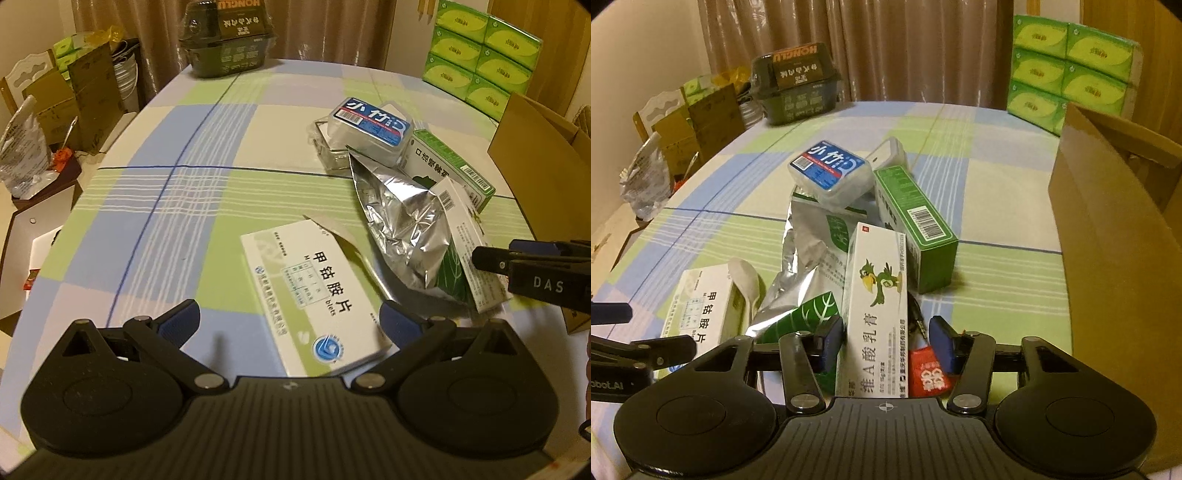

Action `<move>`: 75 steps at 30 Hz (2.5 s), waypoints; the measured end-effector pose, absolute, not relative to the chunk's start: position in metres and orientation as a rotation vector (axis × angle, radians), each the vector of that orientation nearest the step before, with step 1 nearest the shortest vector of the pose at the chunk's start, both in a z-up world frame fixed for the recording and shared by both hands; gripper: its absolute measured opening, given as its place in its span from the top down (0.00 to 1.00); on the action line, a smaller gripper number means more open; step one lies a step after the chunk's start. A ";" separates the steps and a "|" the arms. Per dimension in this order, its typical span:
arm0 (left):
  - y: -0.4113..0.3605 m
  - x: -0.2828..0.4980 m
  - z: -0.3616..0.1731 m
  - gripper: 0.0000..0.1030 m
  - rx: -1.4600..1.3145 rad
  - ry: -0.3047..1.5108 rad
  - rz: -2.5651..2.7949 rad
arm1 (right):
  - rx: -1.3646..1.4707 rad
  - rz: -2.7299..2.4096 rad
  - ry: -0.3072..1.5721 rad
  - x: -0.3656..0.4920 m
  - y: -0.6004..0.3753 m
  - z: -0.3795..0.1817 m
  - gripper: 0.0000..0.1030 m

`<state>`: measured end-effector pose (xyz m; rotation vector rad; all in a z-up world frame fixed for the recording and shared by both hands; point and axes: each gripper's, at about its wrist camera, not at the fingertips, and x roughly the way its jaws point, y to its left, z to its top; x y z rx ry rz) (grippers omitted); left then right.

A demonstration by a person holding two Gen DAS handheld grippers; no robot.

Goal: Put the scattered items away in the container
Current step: 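Grasp white parrot-print box with right tool while left tool grasps white medicine box, then carry both boxes over the cardboard box and open both tools to drop them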

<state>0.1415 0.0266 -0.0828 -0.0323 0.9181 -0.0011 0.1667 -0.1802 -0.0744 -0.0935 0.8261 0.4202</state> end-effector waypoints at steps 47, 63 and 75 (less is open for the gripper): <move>0.006 0.113 -0.095 0.26 0.194 1.039 -0.143 | -0.134 0.436 0.836 0.105 -0.195 -0.062 0.65; 0.008 0.126 -0.108 0.28 0.166 1.048 -0.124 | -0.206 0.427 0.863 0.106 -0.187 -0.085 0.58; 0.010 0.118 -0.102 0.33 0.149 1.010 -0.146 | -0.180 0.419 0.854 0.099 -0.192 -0.081 0.66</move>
